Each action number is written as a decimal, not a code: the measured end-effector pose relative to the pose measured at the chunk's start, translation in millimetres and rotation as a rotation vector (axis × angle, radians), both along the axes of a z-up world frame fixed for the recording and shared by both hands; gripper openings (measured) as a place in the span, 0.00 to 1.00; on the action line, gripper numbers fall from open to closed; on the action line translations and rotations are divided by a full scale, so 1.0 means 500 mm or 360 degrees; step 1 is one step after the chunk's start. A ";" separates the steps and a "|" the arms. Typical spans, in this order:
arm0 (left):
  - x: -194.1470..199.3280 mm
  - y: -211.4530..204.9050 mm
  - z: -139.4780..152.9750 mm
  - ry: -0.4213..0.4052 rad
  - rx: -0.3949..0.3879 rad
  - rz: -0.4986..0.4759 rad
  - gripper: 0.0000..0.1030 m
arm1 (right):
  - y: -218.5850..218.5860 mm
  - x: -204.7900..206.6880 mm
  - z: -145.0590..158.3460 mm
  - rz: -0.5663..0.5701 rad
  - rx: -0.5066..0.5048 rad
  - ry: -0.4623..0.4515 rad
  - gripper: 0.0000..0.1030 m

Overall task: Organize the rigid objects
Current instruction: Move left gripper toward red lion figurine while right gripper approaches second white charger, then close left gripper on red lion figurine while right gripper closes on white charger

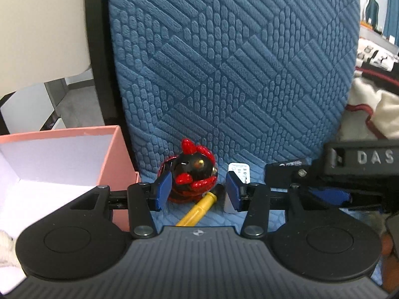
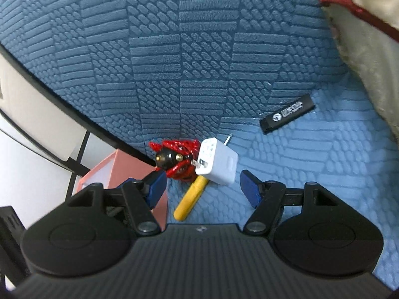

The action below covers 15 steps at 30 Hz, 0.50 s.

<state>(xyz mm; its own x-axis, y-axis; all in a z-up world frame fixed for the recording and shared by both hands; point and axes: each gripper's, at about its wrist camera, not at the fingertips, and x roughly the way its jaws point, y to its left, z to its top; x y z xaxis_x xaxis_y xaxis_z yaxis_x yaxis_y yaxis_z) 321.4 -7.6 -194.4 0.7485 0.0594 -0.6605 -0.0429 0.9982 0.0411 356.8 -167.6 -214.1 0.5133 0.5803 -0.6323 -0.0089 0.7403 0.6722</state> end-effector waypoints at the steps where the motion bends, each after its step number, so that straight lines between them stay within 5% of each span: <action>1: 0.008 -0.001 -0.004 0.0006 0.0016 -0.0004 0.52 | 0.002 0.012 -0.005 0.0001 0.0004 0.0010 0.65; 15: 0.068 0.016 -0.061 0.0073 0.0078 -0.0036 0.52 | 0.061 0.100 -0.058 0.0022 -0.0041 0.0171 0.56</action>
<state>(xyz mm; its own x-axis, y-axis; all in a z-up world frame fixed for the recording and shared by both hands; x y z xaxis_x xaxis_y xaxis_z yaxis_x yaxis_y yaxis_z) 355.5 0.2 -224.8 0.7188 0.0761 -0.6910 -0.0173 0.9956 0.0917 407.0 -137.0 -243.0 0.4336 0.5697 -0.6982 0.0518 0.7578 0.6504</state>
